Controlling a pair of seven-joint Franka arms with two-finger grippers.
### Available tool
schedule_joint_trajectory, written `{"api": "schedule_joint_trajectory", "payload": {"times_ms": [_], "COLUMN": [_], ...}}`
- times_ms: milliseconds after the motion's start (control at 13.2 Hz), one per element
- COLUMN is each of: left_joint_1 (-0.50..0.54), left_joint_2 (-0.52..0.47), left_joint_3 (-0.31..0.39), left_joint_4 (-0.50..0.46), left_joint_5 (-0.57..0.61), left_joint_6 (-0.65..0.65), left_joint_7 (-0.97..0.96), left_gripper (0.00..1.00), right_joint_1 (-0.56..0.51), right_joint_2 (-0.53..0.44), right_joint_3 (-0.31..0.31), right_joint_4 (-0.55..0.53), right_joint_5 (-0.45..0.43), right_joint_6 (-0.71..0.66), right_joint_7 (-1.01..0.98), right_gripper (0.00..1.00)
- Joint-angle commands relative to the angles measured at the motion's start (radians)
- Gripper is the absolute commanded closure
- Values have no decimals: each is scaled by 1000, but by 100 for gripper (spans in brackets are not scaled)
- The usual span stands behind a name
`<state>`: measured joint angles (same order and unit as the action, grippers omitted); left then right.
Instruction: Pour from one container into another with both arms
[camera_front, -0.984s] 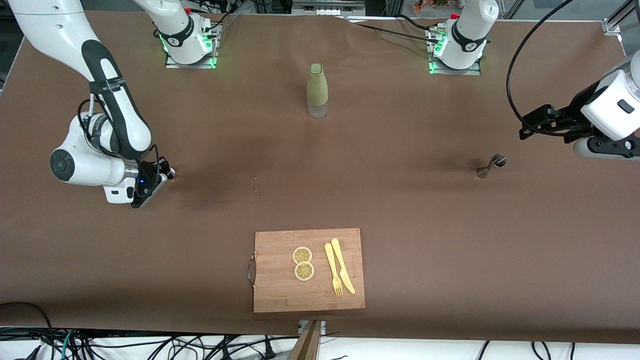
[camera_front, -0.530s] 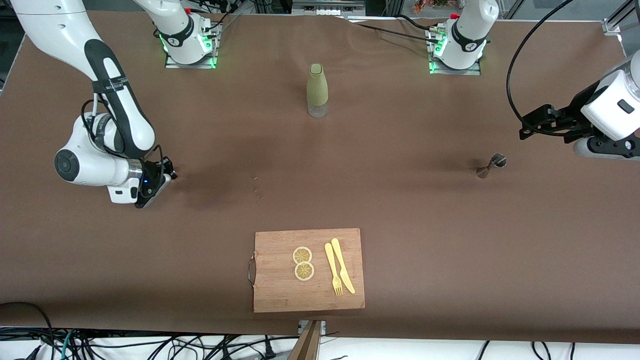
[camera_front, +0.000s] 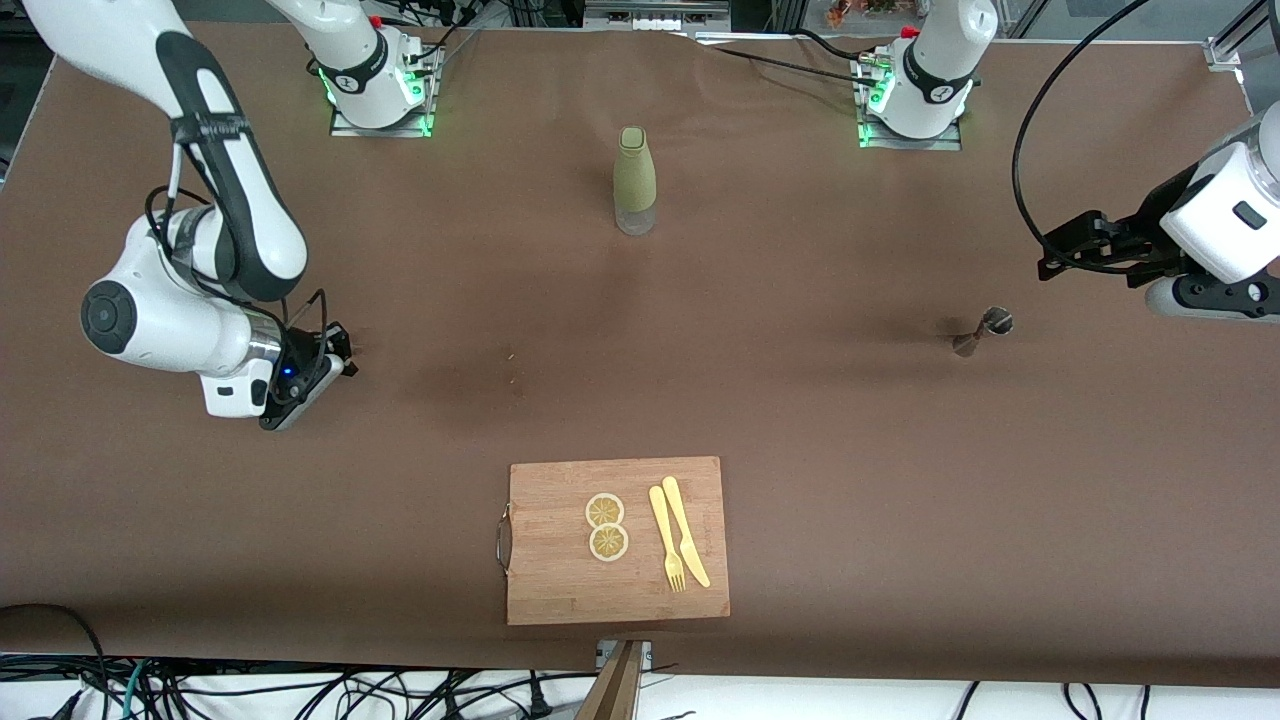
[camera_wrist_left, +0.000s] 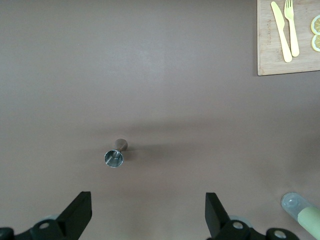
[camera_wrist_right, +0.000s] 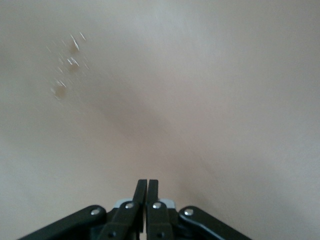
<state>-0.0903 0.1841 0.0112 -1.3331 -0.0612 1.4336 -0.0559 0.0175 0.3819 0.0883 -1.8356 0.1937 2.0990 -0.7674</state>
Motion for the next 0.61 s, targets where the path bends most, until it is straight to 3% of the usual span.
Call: {"api": "schedule_joint_trajectory", "payload": {"times_ms": [0, 76, 151, 303, 530], "left_joint_1": [-6, -6, -6, -6, -6], "left_joint_2": [23, 23, 23, 23, 23], "left_joint_3": [1, 1, 1, 1, 1], "left_joint_4": [41, 41, 41, 41, 41], "left_joint_5": [11, 11, 11, 11, 11], "left_joint_6": [-7, -7, -7, -7, -7], "left_joint_7": [10, 10, 10, 10, 10], "left_gripper": [0, 0, 0, 0, 0], "right_joint_1": [1, 1, 1, 1, 1], "right_joint_2": [-73, -110, -157, -260, -340], "right_joint_3": [21, 21, 19, 19, 21], "right_joint_4": [27, 26, 24, 33, 142], "right_joint_5": [-49, -49, -49, -91, -160], "right_joint_6": [-59, -80, -117, -224, -400], "right_joint_7": [83, 88, 112, 344, 565], "right_gripper": [53, 4, 0, 0, 0]}}
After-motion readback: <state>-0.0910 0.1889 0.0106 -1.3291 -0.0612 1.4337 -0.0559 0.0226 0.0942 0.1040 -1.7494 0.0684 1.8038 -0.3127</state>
